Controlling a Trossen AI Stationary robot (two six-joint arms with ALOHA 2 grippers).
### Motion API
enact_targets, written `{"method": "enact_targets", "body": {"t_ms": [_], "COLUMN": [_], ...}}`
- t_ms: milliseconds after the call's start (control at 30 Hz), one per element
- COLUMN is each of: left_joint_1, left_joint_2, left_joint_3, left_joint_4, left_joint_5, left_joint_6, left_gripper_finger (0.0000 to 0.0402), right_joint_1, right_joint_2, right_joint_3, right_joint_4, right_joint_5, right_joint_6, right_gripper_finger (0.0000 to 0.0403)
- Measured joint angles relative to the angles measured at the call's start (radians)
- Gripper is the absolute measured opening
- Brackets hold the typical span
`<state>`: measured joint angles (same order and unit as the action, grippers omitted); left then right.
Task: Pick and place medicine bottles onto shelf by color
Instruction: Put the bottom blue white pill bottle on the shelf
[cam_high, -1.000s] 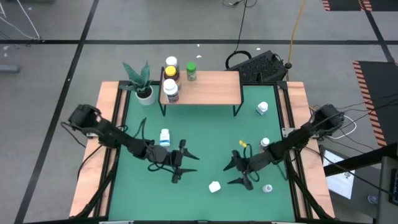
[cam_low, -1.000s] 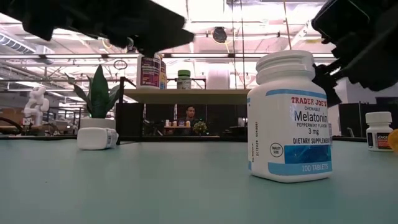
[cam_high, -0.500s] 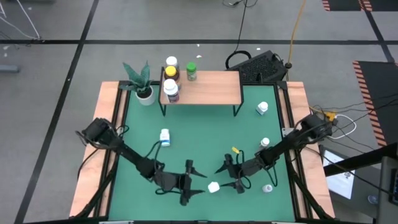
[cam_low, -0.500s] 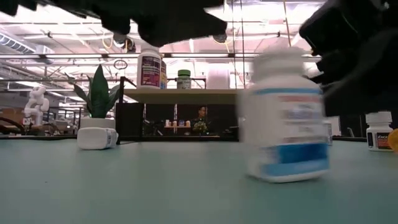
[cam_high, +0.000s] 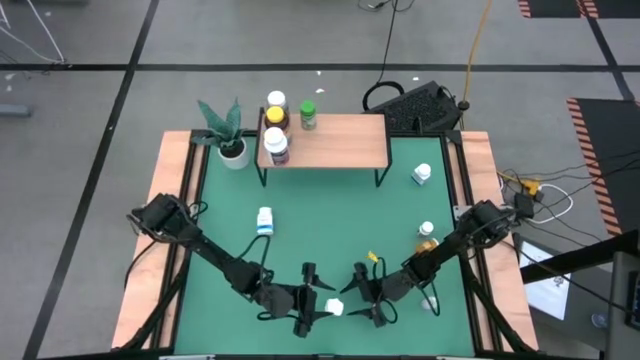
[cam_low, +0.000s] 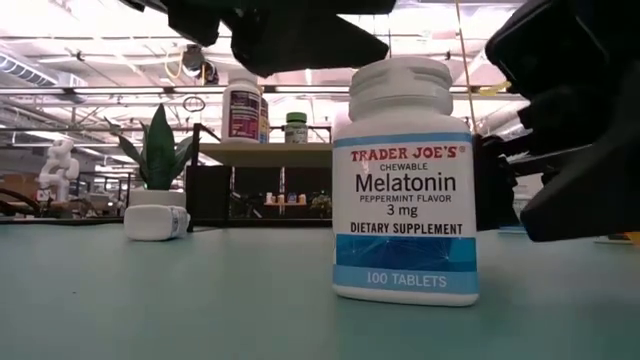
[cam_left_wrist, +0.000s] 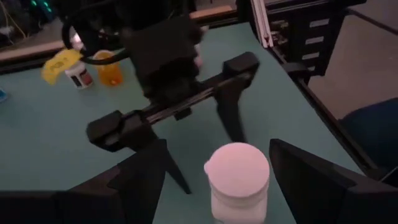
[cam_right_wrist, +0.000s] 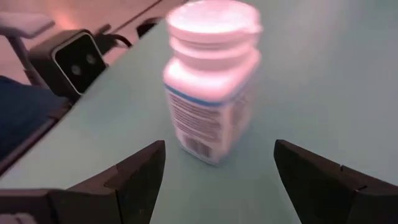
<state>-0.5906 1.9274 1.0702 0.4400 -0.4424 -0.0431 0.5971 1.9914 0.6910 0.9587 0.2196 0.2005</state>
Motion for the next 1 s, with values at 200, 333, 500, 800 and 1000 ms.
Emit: {"method": "enact_targets", "body": {"t_ms": [200,333,500,800,1000], "left_joint_1": [0.030,0.042,0.041,0.035,0.047], "left_joint_2": [0.000,0.000,0.000,0.004,0.033], "left_joint_3": [-0.002,0.000,0.000,0.000,0.000], "left_joint_4": [-0.045,-0.047,-0.052,-0.022,-0.014], "left_joint_5": [0.108,0.128,0.154,0.176,0.161], "left_joint_6": [-0.101,-0.129,-0.154,-0.116,-0.101], "left_gripper_finger": [0.0282,0.0270,0.0255,0.0268,0.0271], "right_joint_1": [0.000,0.001,0.000,0.000,-0.001], "right_joint_2": [0.002,0.000,0.000,0.000,0.000], "right_joint_3": [0.001,0.001,0.001,0.001,0.001], "right_joint_4": [-0.022,-0.027,-0.031,-0.036,-0.036], "right_joint_5": [0.073,0.073,0.073,0.072,0.072], "right_joint_6": [0.005,0.021,0.023,0.020,0.016], "right_gripper_finger": [0.0293,0.0293,0.0293,0.0293,0.0293]}}
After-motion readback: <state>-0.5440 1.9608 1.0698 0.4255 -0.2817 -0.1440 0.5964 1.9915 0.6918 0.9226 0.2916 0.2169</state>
